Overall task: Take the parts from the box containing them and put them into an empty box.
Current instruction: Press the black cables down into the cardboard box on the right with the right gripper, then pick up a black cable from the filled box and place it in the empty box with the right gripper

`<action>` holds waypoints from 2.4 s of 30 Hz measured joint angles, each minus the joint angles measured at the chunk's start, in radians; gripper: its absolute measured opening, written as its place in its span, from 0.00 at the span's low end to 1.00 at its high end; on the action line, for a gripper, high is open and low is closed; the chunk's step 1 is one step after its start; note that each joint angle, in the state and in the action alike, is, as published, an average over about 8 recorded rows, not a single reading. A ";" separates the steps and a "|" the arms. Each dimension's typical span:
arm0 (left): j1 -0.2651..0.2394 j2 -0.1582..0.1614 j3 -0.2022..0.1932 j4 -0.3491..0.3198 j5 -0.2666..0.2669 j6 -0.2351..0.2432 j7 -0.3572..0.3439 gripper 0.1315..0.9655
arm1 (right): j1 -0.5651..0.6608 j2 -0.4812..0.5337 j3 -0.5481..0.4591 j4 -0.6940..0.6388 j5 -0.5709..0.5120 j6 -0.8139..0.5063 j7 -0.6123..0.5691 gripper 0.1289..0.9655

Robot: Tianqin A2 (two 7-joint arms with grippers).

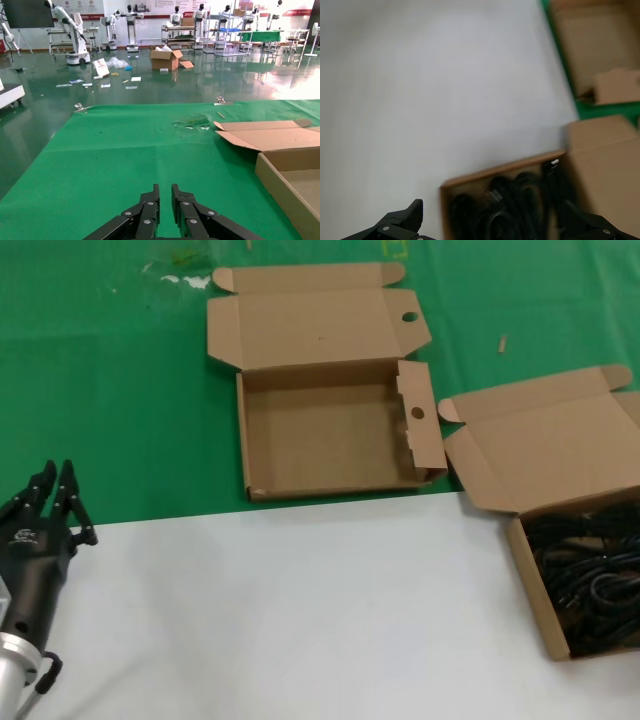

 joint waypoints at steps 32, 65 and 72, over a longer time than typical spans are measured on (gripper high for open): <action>0.000 0.000 0.000 0.000 0.000 0.000 0.000 0.01 | 0.183 -0.248 -0.015 -0.362 -0.216 -0.226 -0.236 0.78; 0.000 0.000 0.000 0.000 0.000 0.000 0.000 0.01 | 0.249 -0.238 0.001 -0.331 -0.247 -0.308 -0.164 0.10; 0.000 0.000 0.000 0.000 0.000 0.000 0.000 0.01 | 0.320 -0.170 -0.036 -0.212 -0.194 -0.372 -0.041 0.08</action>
